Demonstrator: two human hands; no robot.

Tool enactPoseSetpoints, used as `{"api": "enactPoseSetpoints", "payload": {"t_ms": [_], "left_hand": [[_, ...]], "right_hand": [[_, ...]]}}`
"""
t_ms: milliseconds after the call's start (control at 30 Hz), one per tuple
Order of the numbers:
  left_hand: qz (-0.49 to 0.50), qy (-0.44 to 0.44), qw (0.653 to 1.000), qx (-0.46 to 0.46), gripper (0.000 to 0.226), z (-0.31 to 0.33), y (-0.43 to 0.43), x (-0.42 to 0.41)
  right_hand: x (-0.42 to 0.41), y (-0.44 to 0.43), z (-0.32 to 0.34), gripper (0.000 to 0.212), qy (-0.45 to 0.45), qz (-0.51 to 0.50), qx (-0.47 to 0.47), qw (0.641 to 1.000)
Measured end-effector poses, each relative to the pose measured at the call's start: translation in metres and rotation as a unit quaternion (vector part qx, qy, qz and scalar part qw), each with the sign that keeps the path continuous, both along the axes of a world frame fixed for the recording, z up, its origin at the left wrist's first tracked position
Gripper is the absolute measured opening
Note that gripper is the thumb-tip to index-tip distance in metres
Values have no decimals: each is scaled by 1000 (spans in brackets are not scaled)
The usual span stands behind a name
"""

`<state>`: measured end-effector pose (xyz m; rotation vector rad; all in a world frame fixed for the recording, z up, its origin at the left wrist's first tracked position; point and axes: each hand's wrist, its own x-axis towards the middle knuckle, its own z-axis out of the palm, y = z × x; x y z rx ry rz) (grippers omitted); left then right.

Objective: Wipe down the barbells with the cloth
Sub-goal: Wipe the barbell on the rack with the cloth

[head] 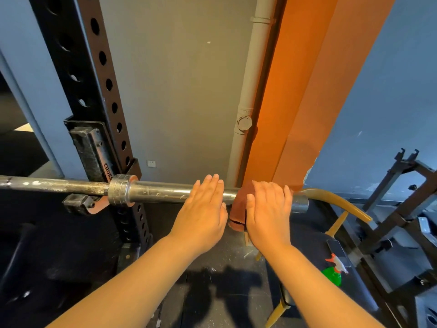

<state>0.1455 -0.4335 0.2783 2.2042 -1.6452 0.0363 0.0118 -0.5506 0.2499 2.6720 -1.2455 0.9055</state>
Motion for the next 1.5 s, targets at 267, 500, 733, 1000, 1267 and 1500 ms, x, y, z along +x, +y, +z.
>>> {"api": "enactPoseSetpoints", "payload": {"t_ms": [267,500,733,1000,1267,1500], "left_hand": [[-37,-77,996,6,72,-14,6,12],[-32,-72,997,11,84,-15,1,9],[-5,-74,997,-1,77,-19,-2,6],[28,-73,997,-10,75,-23,-8,-2],[5,-53,998,-22,75,-21,-6,4],[15,-53,998,-33,71,-22,-7,0]], "right_hand": [[-34,-23,1,49,92,99,-52,990],[9,16,-5,50,-22,56,20,998],[-17,-16,6,51,87,107,-22,990],[3,13,-5,53,-4,24,8,1000],[-48,-40,26,38,-3,10,26,1000],[2,12,9,52,64,70,-10,995]]}}
